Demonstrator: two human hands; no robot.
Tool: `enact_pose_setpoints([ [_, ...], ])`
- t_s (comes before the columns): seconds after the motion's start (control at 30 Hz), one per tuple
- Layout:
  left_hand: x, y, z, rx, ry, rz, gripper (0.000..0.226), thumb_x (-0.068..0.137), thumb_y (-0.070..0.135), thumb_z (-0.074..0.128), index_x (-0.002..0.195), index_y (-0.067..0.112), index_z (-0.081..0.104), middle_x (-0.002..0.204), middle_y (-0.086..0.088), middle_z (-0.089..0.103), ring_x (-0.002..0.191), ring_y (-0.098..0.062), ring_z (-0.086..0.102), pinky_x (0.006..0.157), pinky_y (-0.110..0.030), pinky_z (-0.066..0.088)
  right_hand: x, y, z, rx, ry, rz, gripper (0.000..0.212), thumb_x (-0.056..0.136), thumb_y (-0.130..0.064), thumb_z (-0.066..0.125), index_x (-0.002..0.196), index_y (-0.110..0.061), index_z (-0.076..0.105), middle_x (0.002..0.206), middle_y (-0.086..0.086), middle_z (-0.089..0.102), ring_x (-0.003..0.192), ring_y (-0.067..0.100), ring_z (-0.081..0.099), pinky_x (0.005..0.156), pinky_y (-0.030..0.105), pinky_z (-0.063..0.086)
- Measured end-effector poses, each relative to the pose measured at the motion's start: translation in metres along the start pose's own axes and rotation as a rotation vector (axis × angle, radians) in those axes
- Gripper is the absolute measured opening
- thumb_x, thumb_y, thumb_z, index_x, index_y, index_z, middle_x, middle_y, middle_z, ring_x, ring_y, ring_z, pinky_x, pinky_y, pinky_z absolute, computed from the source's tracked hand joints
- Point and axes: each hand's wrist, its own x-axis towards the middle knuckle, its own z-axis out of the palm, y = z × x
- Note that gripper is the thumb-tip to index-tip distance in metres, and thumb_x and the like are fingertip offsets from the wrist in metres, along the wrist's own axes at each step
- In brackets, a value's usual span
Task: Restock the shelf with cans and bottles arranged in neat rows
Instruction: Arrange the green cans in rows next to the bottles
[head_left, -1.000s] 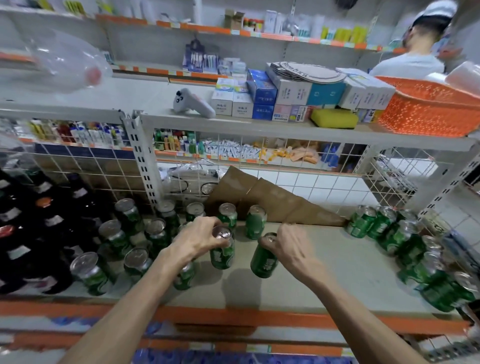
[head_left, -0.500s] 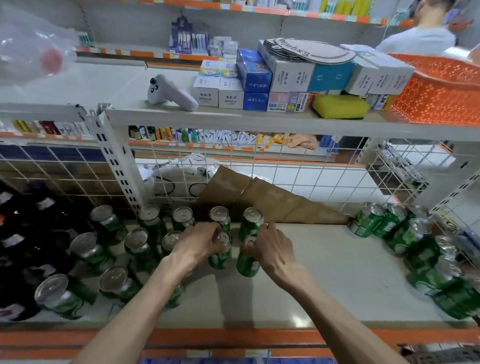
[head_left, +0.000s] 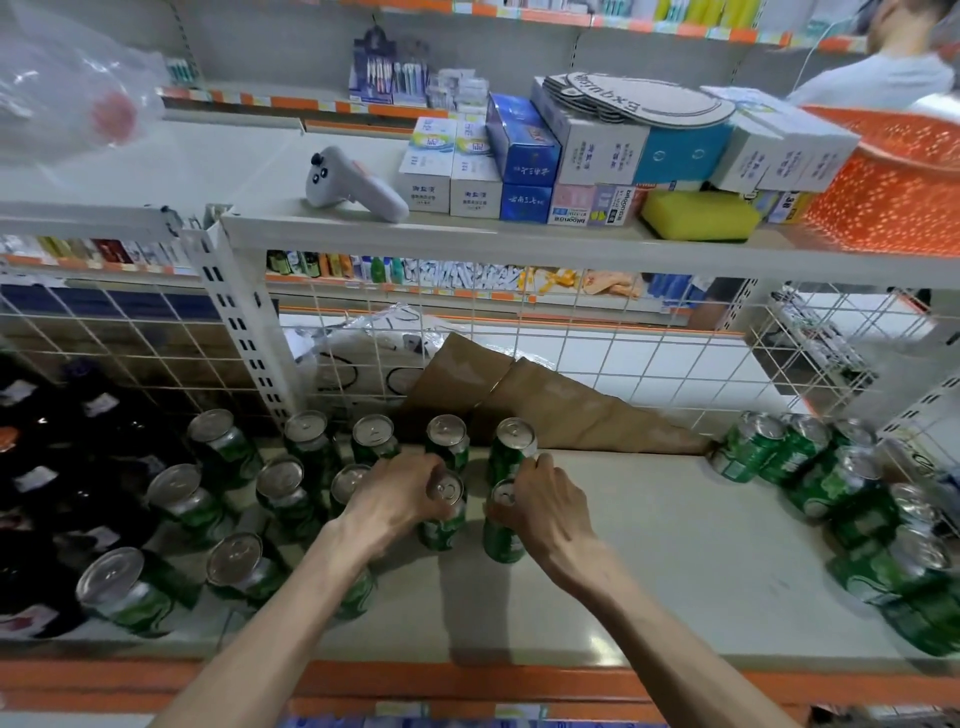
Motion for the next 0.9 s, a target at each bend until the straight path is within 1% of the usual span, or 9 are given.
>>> enact_pose_setpoints([
  [0.07,-0.003,0.001,-0.001,-0.001,-0.006,0.007,0.033,0.071,0.048,0.073,0.093,0.028,0.058,0.088,0.008,0.062,0.078,-0.015,0.059,0.062,-0.032,0.043,-0.002,0.0,0.0,0.013,0.001,0.001,0.056,0.084,-0.042,0.068,0.122,-0.006,0.051,0.115,0.011,0.052,0.105,0.031,0.055,0.079,0.039,0.048],
  [0.17,-0.007,0.0,-0.001,-0.024,-0.012,0.023,0.032,0.072,0.044,0.074,0.095,0.029,0.058,0.088,0.009,0.063,0.079,-0.014,0.06,0.06,-0.029,0.038,-0.003,0.002,-0.001,0.024,-0.001,0.016,0.058,0.083,-0.046,0.07,0.122,-0.007,0.051,0.116,0.011,0.051,0.106,0.031,0.055,0.075,0.038,0.045],
  [0.33,-0.015,0.007,0.0,-0.077,-0.001,-0.007,0.04,0.074,0.039,0.077,0.108,0.026,0.062,0.099,0.006,0.067,0.087,-0.016,0.063,0.066,-0.029,0.042,-0.011,0.005,0.004,0.072,0.022,0.014,0.057,0.082,-0.045,0.071,0.12,-0.007,0.051,0.115,0.01,0.05,0.105,0.032,0.055,0.072,0.037,0.041],
  [0.5,-0.021,0.011,0.0,-0.133,0.001,-0.043,0.049,0.075,0.035,0.079,0.118,0.022,0.059,0.109,0.002,0.065,0.097,-0.018,0.063,0.081,-0.034,0.053,-0.015,-0.001,0.009,0.129,0.084,0.059,0.052,0.085,-0.043,0.066,0.12,-0.007,0.051,0.111,0.009,0.05,0.101,0.032,0.056,0.076,0.04,0.047],
  [0.57,-0.027,0.013,0.001,-0.12,0.029,-0.027,0.052,0.073,0.034,0.079,0.119,0.022,0.057,0.112,0.001,0.062,0.102,-0.02,0.062,0.086,-0.039,0.053,-0.015,-0.002,0.009,0.108,0.073,0.07,0.057,0.084,-0.047,0.067,0.122,-0.007,0.049,0.112,0.009,0.05,0.101,0.031,0.057,0.075,0.039,0.048],
  [0.63,-0.034,0.019,0.0,-0.097,0.08,-0.009,0.06,0.073,0.034,0.079,0.126,0.022,0.054,0.121,-0.002,0.057,0.11,-0.022,0.059,0.091,-0.042,0.052,-0.017,0.001,0.006,0.074,0.053,0.066,0.065,0.083,-0.056,0.068,0.122,-0.008,0.049,0.113,0.008,0.049,0.1,0.029,0.057,0.07,0.037,0.044],
  [0.7,-0.037,0.032,-0.006,-0.073,0.127,0.01,0.064,0.078,0.036,0.078,0.134,0.022,0.051,0.132,-0.004,0.052,0.116,-0.023,0.057,0.095,-0.043,0.05,-0.024,0.01,0.001,0.057,0.066,0.036,0.064,0.086,-0.063,0.059,0.121,-0.01,0.047,0.113,0.007,0.049,0.098,0.03,0.058,0.068,0.037,0.04],
  [0.8,-0.032,0.07,-0.017,-0.057,0.187,0.099,0.05,0.084,0.037,0.075,0.129,0.021,0.058,0.133,-0.002,0.052,0.12,-0.022,0.055,0.101,-0.045,0.046,-0.042,0.042,-0.011,0.015,0.155,-0.016,0.06,0.094,-0.063,0.045,0.122,-0.011,0.046,0.116,0.007,0.05,0.102,0.029,0.058,0.069,0.04,0.045],
  [0.9,-0.013,0.128,-0.019,-0.067,0.212,0.232,0.032,0.089,0.029,0.071,0.119,0.022,0.065,0.126,0.0,0.056,0.12,-0.021,0.053,0.103,-0.042,0.043,-0.057,0.098,-0.031,0.009,0.246,0.022,0.053,0.098,-0.056,0.044,0.126,-0.011,0.045,0.121,0.008,0.05,0.11,0.029,0.055,0.073,0.043,0.05],
])
